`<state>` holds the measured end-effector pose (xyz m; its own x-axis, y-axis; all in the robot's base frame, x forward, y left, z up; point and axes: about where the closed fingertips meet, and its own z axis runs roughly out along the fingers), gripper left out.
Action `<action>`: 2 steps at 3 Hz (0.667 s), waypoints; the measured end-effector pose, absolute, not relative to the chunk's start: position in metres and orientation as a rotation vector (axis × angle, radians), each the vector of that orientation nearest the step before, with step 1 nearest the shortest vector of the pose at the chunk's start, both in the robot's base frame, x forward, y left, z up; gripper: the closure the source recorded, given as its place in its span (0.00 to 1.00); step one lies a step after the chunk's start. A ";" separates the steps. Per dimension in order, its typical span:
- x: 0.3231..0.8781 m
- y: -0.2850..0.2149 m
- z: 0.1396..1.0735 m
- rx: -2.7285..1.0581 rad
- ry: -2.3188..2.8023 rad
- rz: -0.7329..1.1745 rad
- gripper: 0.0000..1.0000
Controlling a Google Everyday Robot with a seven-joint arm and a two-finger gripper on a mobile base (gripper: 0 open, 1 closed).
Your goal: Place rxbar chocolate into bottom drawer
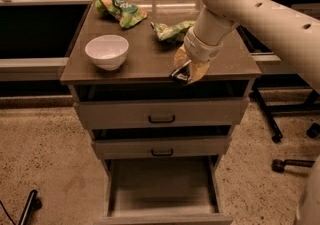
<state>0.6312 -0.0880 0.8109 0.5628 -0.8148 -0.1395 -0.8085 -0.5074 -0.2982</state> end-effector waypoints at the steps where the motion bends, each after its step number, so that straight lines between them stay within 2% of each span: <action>1: 0.628 -0.084 0.825 -2.450 1.277 -0.017 0.97; 2: 0.621 -0.090 0.838 -2.374 1.261 0.118 1.00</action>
Offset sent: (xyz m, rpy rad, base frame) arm -0.0213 -0.0028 0.0703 0.3644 0.1182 0.0275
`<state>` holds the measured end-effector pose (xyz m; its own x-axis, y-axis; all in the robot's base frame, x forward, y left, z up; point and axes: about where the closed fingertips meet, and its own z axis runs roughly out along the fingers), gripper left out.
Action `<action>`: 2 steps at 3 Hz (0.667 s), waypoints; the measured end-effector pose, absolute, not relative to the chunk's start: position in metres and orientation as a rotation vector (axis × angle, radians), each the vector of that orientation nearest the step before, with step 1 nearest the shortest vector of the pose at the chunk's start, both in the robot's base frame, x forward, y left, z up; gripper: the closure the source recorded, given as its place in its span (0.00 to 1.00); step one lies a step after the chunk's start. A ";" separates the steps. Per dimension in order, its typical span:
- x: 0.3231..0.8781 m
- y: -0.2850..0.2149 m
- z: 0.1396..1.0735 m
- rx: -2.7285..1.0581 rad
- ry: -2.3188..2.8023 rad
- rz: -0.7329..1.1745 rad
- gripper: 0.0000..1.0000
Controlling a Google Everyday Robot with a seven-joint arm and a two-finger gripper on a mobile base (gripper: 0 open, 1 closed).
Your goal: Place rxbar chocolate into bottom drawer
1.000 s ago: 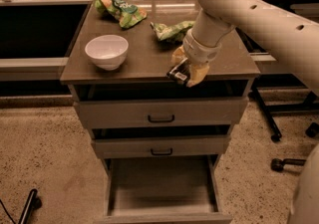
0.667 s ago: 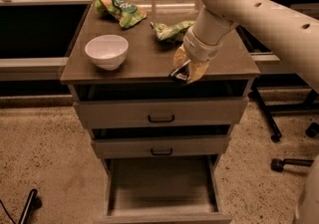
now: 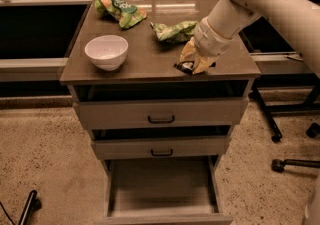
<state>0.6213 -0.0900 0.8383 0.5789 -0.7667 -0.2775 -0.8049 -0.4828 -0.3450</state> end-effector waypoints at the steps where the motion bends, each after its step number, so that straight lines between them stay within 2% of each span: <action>1: 0.593 -0.095 0.866 -2.303 1.286 0.256 1.00; 2: 0.555 -0.103 0.887 -2.253 1.389 0.293 1.00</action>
Offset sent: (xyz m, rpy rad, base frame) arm -0.1340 -0.0231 0.0547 0.0629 0.2354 -0.1947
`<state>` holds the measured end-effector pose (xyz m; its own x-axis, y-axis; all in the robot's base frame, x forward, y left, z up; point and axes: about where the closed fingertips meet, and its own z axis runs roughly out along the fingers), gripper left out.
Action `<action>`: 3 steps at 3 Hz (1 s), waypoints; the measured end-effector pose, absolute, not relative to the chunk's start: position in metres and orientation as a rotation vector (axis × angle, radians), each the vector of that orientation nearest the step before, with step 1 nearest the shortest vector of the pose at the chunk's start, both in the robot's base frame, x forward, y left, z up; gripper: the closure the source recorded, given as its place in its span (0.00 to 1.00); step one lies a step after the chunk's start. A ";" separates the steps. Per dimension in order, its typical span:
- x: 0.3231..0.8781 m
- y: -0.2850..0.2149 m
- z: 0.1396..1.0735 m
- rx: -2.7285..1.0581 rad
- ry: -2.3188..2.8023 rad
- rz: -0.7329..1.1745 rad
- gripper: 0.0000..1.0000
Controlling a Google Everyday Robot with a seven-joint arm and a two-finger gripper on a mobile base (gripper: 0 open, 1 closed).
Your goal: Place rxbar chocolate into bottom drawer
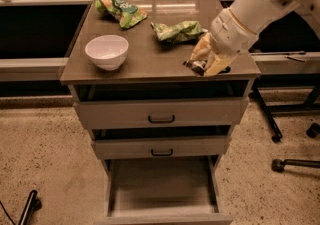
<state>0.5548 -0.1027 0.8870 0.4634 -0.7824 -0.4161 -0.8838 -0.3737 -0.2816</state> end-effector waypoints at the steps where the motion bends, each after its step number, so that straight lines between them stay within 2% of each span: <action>1: 0.506 -0.093 0.875 -2.275 1.406 0.346 1.00; 3: 0.479 -0.082 0.811 -2.235 1.409 0.525 1.00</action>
Offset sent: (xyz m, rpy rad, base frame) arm -0.0389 0.0066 -0.0061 -0.0060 0.0331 0.0018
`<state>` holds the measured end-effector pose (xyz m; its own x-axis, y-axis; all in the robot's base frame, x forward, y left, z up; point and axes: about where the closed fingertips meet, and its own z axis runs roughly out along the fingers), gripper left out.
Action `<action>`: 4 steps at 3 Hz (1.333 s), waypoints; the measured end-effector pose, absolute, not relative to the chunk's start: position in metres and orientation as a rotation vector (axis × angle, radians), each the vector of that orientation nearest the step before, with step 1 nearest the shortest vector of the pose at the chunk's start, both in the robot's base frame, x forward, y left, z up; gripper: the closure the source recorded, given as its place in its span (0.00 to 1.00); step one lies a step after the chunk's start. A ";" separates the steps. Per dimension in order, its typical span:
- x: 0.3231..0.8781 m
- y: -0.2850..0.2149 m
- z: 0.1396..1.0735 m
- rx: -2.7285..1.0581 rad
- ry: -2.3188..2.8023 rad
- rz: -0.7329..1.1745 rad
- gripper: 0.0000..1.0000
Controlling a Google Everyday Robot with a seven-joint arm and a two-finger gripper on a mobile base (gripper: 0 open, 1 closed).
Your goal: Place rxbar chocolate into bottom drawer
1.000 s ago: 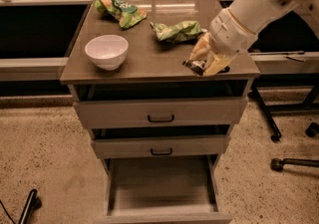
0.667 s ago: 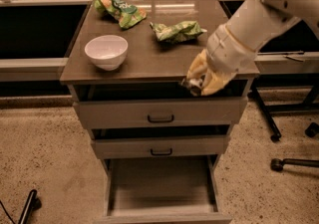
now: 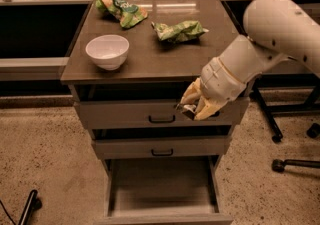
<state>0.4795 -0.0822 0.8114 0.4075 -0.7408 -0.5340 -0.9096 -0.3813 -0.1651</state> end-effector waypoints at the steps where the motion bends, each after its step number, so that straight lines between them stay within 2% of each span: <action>1: 0.455 -0.071 0.740 -2.012 1.361 0.710 1.00; 2: 0.448 -0.064 0.661 -1.797 1.366 0.805 1.00; 4: 0.469 -0.062 0.629 -1.704 1.420 0.778 1.00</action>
Offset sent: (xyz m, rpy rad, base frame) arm 0.0183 0.0142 -0.2506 0.6297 0.0051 -0.4174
